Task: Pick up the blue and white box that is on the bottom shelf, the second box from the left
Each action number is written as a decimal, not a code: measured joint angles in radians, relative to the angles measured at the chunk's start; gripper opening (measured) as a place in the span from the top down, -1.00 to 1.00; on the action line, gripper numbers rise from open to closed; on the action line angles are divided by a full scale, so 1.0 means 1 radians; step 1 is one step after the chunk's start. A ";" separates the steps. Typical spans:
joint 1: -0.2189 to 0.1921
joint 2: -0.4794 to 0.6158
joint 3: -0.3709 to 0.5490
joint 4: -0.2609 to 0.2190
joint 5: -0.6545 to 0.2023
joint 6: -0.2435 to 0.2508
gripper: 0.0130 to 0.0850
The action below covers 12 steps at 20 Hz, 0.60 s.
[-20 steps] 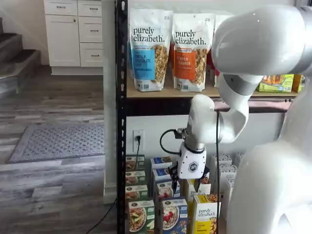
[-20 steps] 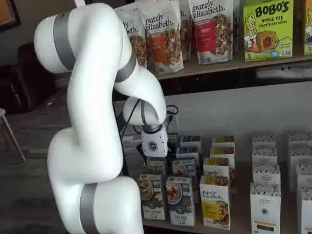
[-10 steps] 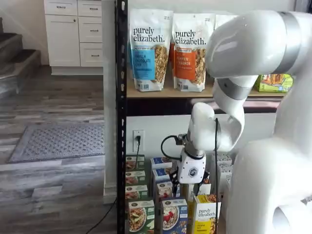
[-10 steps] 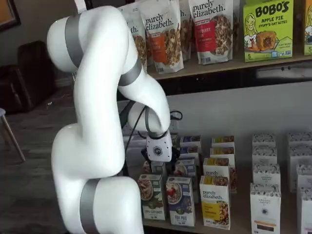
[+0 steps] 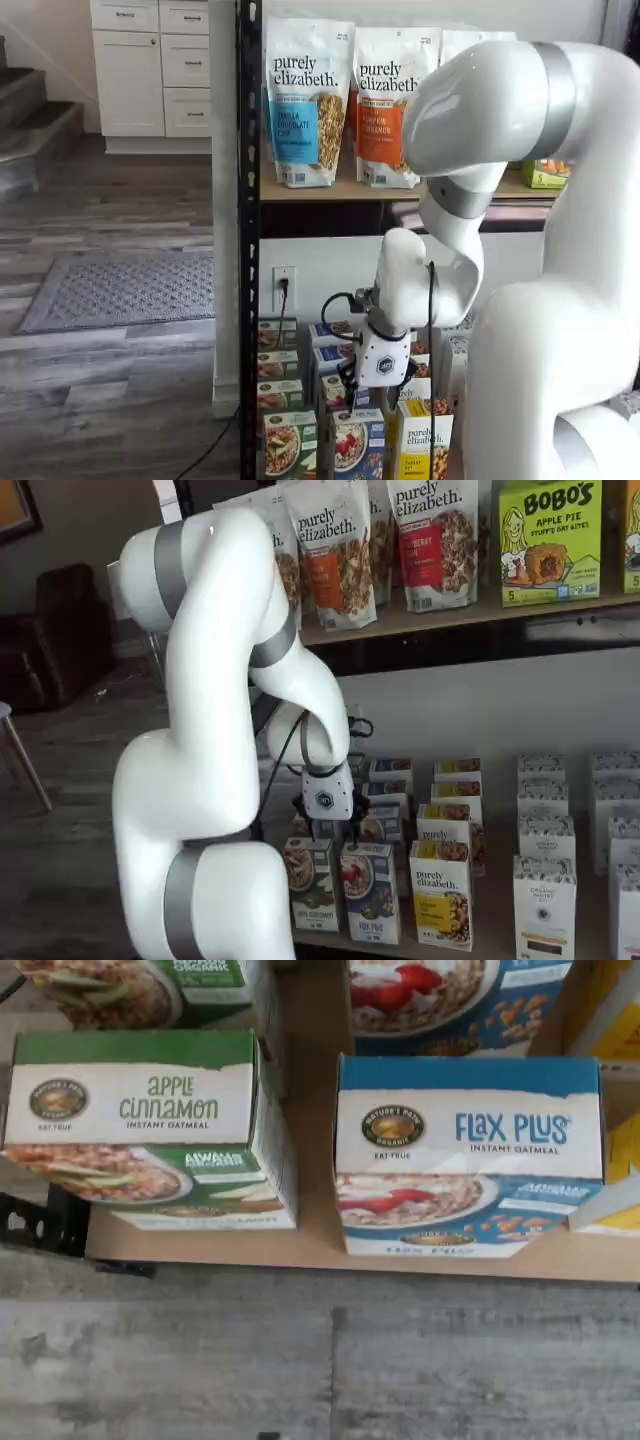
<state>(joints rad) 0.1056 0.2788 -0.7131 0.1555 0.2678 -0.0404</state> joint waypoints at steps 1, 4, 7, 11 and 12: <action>0.001 0.019 -0.010 -0.004 -0.012 0.004 -1.00; 0.000 0.056 -0.033 -0.018 -0.033 0.015 -1.00; -0.004 0.088 -0.057 -0.025 -0.041 0.018 -1.00; -0.012 0.131 -0.093 -0.042 -0.048 0.026 -1.00; -0.014 0.142 -0.102 -0.045 -0.049 0.027 -1.00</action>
<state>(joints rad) 0.0912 0.4203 -0.8150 0.1100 0.2185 -0.0130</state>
